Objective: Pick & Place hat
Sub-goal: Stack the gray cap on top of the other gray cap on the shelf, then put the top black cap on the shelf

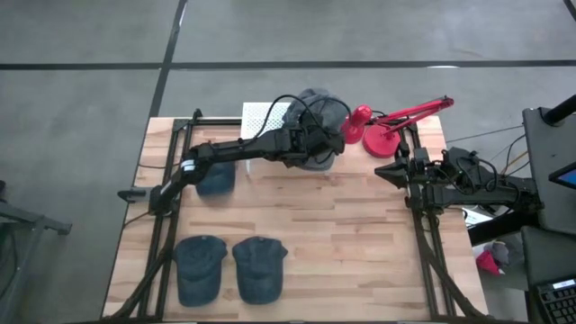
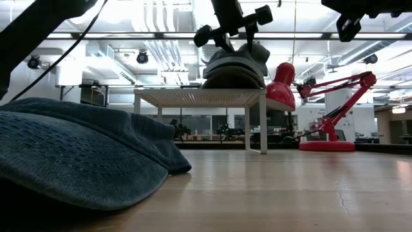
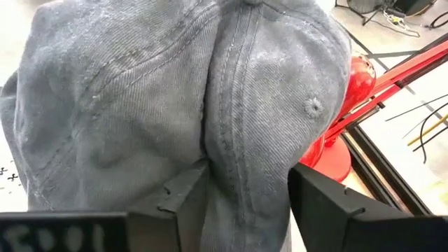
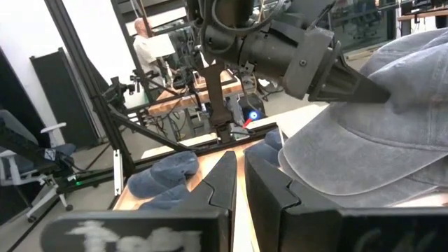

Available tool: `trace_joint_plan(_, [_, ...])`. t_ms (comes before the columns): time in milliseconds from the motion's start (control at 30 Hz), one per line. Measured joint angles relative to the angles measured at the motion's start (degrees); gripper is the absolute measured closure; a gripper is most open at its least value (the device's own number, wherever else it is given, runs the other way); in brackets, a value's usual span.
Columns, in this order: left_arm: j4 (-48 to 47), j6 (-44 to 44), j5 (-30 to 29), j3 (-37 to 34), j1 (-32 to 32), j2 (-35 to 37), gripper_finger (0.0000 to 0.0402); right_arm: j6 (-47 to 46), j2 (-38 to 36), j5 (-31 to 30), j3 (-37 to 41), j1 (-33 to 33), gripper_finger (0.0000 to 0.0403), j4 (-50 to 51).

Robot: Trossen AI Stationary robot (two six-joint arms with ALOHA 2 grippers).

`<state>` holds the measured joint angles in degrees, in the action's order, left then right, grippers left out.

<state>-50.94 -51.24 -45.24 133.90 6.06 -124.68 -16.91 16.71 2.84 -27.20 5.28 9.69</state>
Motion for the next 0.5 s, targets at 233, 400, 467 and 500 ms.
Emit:
trace_joint_plan(233, [0.3, 0.5, 0.7, 0.6, 0.0, 1.1, 0.0174, 0.0, 0.0, 0.0, 0.0, 0.0, 0.0374, 0.0])
trace_joint_plan(400, [0.3, 3.2, 1.7, 0.7, -0.3, 3.7, 0.017, 0.0, -0.1, 0.0, 0.0, 0.0, 0.0374, 0.0])
trace_joint_plan(467, [-0.5, 5.2, 4.5, 0.7, -0.5, 4.9, 0.017, 0.0, -0.1, 0.0, 0.0, 0.0, 0.0374, 0.0])
trace_joint_plan(500, [-0.7, 6.4, 6.6, 0.7, -0.7, 5.6, 0.017, 0.0, -0.1, 0.0, 0.0, 0.0, 0.0374, 0.0])
